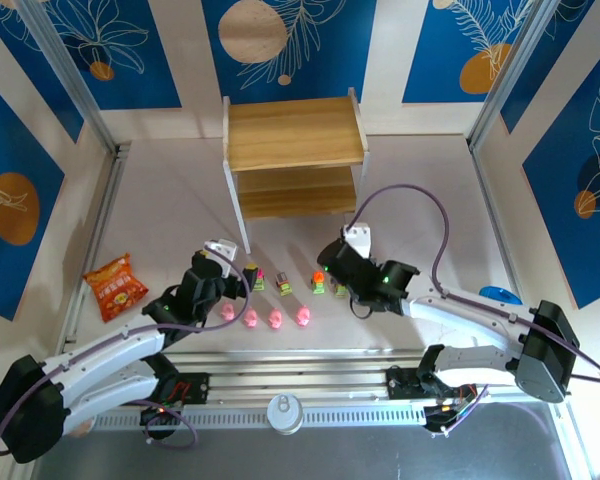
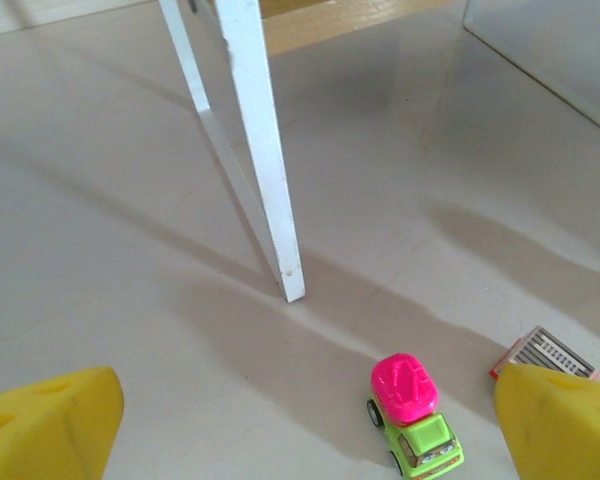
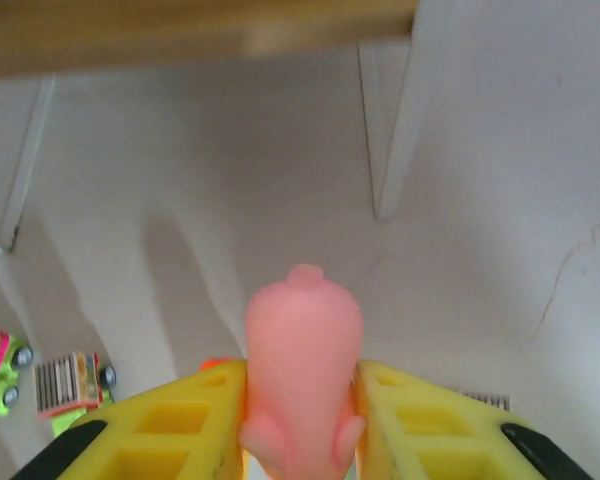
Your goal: Place and organize the plastic toys onto the shelf
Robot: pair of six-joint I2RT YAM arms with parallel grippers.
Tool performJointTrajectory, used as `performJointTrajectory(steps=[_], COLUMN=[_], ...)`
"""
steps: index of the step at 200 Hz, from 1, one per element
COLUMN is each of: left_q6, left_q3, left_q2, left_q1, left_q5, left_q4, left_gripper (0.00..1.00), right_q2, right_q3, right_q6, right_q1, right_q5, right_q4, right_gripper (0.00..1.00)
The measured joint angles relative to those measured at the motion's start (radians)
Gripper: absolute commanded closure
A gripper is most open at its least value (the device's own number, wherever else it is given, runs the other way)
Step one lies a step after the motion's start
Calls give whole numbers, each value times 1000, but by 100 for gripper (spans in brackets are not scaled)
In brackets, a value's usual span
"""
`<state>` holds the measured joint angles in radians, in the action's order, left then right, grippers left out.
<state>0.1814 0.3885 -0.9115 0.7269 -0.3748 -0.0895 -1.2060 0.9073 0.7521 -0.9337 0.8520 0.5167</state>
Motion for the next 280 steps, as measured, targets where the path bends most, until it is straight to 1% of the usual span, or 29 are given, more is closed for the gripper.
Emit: performJointTrajectory(steps=[51, 111, 165, 210, 280], left_q6=[0, 0, 0, 0, 0], left_q3=[13, 19, 20, 20, 20], left_q2=[-46, -58, -60, -60, -60], left_q1=[0, 0, 0, 0, 0], left_q5=[37, 47, 47, 46, 46], left_q4=[-1, -7, -7, -7, -7], left_gripper=[5, 4, 4, 4, 4], right_q2=[-119, -224, -282, -292, -350], right_q3=[145, 229, 237, 240, 301], right_q6=[-142, -229, -257, -276, -288], right_q1=[100, 168, 190, 197, 230], right_q5=[-52, -72, -68, -45, -24], right_q4=[-49, -99, -164, -213, -233], right_gripper=[70, 70, 70, 70, 70])
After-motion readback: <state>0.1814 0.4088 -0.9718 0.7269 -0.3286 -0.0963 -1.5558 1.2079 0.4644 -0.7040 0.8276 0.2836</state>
